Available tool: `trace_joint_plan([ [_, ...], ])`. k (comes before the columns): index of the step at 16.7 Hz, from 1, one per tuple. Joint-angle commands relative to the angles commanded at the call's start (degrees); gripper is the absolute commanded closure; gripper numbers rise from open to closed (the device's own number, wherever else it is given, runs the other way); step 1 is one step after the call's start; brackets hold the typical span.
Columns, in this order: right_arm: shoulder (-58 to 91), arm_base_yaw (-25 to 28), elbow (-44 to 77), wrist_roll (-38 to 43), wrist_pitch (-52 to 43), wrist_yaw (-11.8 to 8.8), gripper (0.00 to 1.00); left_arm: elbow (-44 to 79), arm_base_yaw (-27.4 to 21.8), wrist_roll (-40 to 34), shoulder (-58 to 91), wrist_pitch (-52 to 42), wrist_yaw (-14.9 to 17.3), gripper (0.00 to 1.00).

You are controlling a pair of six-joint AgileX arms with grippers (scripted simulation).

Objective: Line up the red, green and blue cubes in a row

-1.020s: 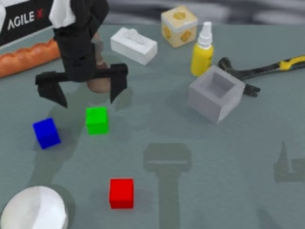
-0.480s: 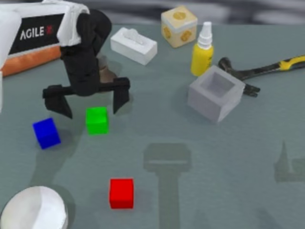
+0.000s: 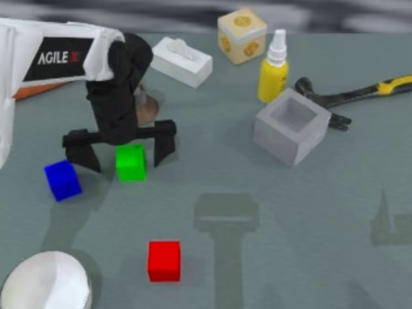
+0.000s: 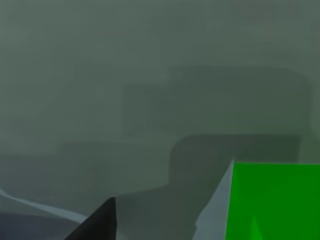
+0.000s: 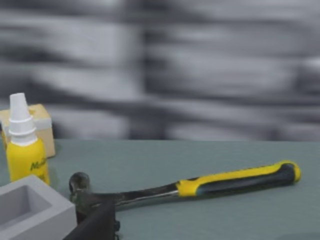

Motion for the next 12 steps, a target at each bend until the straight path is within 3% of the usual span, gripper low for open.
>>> trace_joint_plan([
  [12, 0.0, 0.0, 0.0, 0.0, 0.0, 0.0, 0.0, 0.0, 0.0, 0.0, 0.0, 0.0, 0.0, 0.9],
])
